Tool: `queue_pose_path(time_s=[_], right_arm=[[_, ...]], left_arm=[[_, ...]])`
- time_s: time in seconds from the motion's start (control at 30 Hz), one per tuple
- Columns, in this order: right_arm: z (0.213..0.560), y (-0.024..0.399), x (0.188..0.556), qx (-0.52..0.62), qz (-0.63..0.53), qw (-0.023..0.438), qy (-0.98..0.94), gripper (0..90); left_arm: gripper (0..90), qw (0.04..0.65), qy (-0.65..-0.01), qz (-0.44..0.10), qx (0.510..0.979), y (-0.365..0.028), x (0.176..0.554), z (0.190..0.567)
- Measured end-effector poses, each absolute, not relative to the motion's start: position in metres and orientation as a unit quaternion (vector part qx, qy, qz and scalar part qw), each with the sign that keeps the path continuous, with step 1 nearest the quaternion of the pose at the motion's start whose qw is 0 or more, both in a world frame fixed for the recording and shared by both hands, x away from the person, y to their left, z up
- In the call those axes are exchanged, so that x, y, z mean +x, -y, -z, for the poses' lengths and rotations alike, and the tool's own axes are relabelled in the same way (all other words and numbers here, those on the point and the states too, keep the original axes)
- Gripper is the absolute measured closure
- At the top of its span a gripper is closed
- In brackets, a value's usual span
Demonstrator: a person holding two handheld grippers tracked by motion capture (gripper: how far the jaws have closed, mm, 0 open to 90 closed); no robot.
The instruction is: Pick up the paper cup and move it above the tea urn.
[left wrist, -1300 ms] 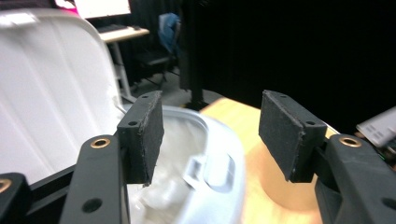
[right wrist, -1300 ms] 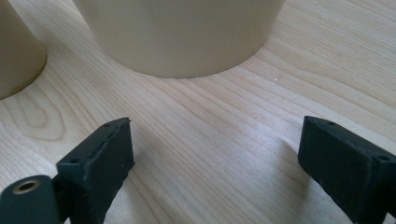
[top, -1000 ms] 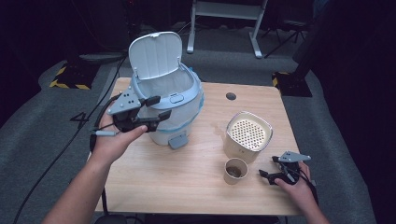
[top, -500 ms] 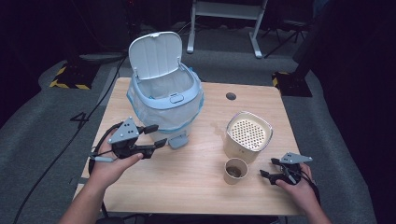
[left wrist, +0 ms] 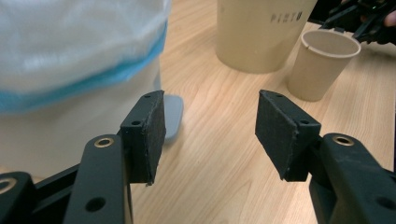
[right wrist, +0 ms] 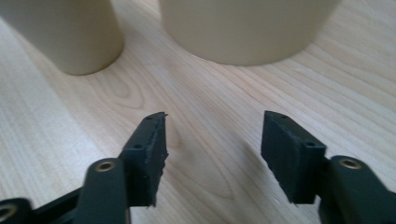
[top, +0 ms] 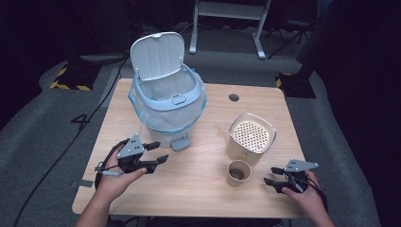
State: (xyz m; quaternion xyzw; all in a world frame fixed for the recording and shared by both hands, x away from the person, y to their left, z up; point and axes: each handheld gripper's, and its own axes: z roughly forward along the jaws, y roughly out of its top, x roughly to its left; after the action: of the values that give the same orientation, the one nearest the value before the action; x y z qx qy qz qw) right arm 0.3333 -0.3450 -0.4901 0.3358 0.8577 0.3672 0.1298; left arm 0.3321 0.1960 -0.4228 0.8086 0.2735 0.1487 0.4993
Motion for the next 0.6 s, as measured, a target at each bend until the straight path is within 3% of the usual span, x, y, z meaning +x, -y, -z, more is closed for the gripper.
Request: queue_pose_path(time_s=[0.37,0.6], right_arm=[[0.475,0.327,0.316,0.312,-0.41,0.134,-0.847,32.0],[0.47,0.314,0.307,0.298,-0.44,0.113,-0.839,27.9]], left_arm=[[43.8,0.466,-0.324,-0.136,0.812,-0.202,0.342,0.461],[43.9,0.435,-0.344,-0.125,0.823,-0.203,0.344,0.479]])
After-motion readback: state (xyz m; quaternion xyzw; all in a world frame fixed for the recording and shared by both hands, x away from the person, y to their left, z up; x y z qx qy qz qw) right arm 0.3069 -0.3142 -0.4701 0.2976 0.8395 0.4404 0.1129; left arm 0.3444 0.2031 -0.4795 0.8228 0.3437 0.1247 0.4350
